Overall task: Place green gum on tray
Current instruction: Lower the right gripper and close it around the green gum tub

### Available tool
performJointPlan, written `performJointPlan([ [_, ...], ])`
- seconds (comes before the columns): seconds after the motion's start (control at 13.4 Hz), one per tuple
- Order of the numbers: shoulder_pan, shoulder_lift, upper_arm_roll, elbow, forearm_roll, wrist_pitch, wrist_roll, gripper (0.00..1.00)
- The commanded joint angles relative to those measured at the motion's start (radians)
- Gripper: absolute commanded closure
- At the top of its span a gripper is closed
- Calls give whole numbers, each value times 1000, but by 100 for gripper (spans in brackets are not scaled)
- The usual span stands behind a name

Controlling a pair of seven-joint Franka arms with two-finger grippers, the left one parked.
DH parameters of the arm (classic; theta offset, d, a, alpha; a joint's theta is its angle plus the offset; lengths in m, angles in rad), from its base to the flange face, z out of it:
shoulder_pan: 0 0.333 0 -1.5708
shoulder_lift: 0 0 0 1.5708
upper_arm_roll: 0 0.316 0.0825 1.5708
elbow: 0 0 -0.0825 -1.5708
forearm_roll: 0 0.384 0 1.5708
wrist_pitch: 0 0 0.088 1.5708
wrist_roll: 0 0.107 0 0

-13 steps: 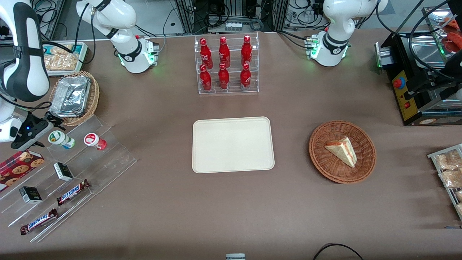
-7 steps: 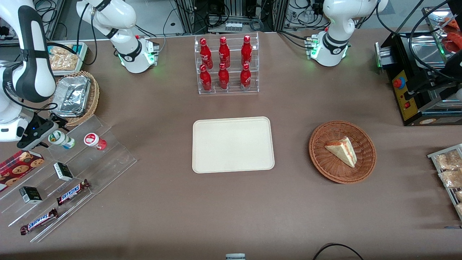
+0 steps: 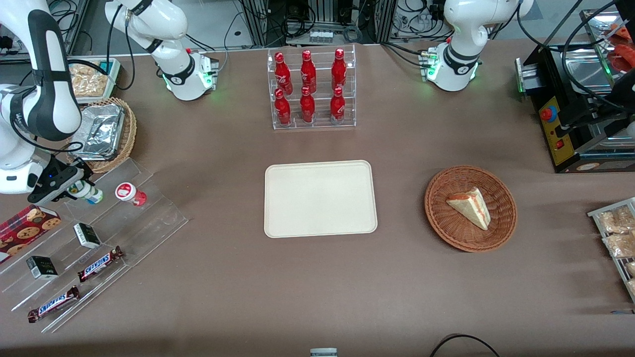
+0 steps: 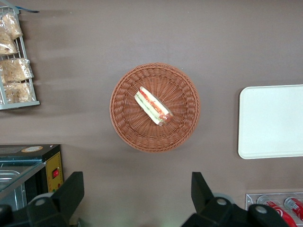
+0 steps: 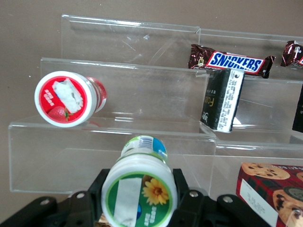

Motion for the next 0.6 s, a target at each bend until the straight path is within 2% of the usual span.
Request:
performJointPlan([
  [0.0, -6, -45, 8, 21, 20, -54, -19, 100],
  [0.15, 3, -39, 16, 114, 20, -169, -6, 100],
  [0.3, 47, -36, 17, 162, 22, -199, 20, 100],
  [0.52, 127, -12, 17, 234, 20, -281, 172, 100],
])
